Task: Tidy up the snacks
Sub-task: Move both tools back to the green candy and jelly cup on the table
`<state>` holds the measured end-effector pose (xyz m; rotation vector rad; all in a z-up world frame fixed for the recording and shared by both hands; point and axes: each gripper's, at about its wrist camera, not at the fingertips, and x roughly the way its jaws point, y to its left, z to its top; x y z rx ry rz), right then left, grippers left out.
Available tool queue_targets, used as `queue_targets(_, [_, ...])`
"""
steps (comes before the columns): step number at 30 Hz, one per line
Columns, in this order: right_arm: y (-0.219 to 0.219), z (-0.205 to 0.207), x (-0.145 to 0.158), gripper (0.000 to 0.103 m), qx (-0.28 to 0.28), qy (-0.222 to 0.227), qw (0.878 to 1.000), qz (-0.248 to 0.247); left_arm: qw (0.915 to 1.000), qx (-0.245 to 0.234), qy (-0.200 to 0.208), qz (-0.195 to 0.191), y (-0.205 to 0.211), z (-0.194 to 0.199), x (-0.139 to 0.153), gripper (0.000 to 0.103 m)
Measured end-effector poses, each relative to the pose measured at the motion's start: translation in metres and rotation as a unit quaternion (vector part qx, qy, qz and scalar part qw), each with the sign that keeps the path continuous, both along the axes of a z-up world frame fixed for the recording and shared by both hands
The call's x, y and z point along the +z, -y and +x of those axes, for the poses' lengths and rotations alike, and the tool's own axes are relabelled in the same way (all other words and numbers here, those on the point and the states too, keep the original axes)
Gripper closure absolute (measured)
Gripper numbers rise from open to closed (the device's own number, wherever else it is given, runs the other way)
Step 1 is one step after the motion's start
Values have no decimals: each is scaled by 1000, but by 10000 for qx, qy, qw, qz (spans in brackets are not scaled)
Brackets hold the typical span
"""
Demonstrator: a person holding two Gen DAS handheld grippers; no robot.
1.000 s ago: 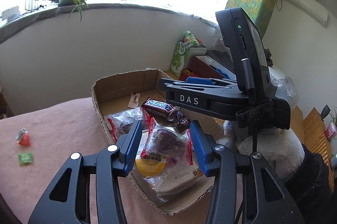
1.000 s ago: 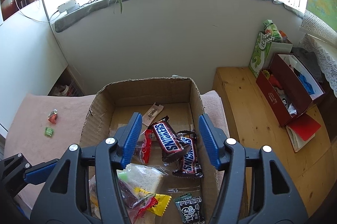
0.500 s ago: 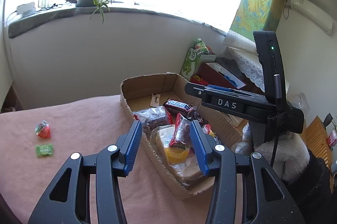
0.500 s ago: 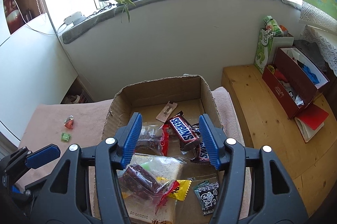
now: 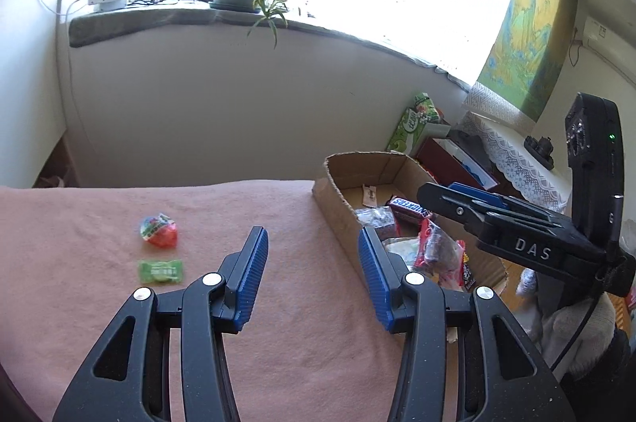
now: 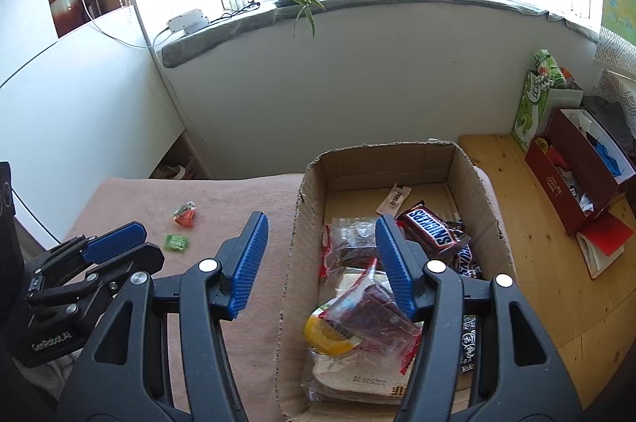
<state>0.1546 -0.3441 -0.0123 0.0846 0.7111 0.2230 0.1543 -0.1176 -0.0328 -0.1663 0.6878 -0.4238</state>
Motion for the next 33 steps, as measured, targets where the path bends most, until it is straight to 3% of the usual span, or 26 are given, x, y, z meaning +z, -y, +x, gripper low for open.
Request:
queue_targets(7, [-57, -19, 1, 44, 443, 123, 9988, -178, 9974, 696, -161, -80, -69, 20, -12, 57])
queue_targets(15, [-116, -13, -27, 44, 1025, -196, 9942, -264, 9927, 1159, -332, -7, -121, 47, -24, 57])
queue_targets(33, [-174, 31, -93, 44, 1600, -712, 9837, -398, 9935, 378, -899, 587, -82, 105, -71, 50])
